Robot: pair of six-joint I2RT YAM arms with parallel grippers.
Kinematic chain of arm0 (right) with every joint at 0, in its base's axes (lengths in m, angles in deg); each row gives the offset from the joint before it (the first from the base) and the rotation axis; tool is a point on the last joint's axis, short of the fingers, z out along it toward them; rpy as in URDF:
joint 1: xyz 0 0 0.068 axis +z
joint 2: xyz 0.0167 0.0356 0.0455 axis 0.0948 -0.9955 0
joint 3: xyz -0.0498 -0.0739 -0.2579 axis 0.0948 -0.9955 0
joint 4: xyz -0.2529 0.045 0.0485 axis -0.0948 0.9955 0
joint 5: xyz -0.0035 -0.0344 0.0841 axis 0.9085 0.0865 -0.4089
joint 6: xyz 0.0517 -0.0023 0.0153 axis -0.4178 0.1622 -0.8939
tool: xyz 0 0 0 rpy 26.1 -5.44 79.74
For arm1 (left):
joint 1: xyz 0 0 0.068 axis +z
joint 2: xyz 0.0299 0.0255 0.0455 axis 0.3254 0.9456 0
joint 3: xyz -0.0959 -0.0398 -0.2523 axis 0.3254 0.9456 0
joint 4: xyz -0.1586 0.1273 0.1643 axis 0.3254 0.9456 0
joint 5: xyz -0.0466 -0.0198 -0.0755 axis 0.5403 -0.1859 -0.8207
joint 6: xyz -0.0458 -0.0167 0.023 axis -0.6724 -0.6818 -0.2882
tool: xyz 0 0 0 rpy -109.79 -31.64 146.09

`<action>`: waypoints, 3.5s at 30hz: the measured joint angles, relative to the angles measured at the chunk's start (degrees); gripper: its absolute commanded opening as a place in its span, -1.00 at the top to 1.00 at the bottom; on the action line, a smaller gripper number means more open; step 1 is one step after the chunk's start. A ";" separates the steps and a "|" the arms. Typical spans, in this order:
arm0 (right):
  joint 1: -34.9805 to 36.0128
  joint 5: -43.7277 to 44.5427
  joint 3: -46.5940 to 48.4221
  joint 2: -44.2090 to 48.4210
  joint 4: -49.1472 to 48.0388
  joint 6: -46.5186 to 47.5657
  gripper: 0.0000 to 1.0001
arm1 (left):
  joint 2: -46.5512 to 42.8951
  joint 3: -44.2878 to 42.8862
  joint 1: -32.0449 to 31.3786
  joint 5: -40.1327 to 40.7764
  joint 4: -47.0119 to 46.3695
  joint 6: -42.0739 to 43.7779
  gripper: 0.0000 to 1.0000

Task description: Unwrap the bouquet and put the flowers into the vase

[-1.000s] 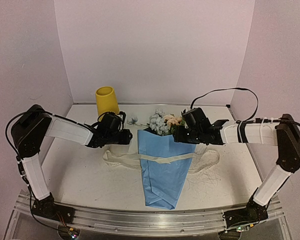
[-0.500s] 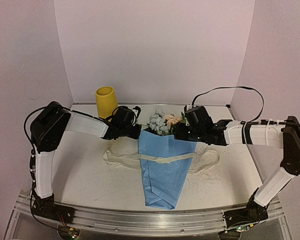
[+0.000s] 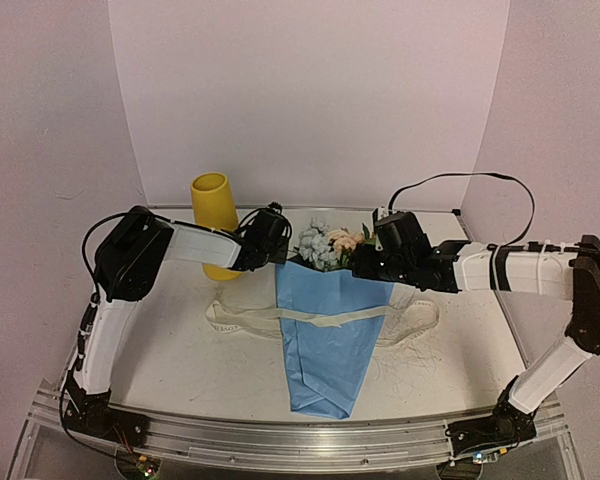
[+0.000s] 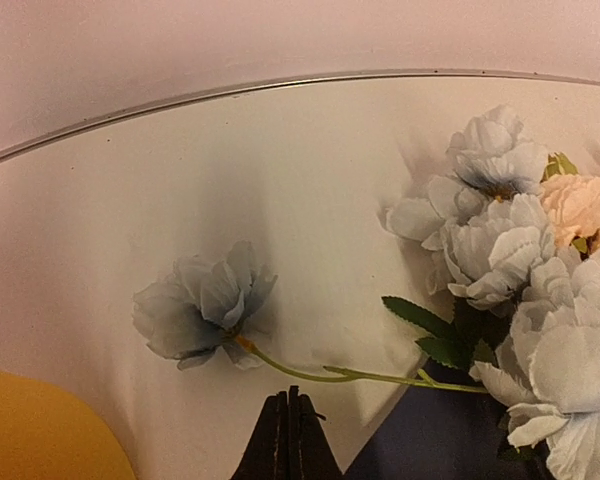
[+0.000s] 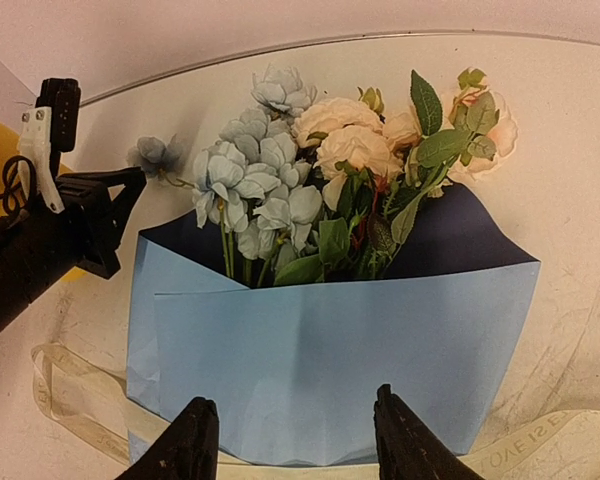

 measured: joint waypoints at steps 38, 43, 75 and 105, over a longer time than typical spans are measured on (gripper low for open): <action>14.03 1.16 4.28 -7.45 3.85 -3.19 -0.30 | -1.79 7.32 5.42 5.95 2.64 -6.82 1.00; 19.02 3.10 8.00 -12.22 7.02 -5.40 -0.61 | -3.08 8.07 6.36 1.97 2.91 -5.49 1.00; 31.50 12.46 15.21 -25.33 29.59 -14.99 -0.27 | -38.49 33.31 1.60 -29.31 7.34 -9.90 0.66; 31.78 20.87 6.54 -4.72 42.32 -31.10 0.73 | -41.59 37.68 -7.80 -29.83 8.04 -12.15 0.45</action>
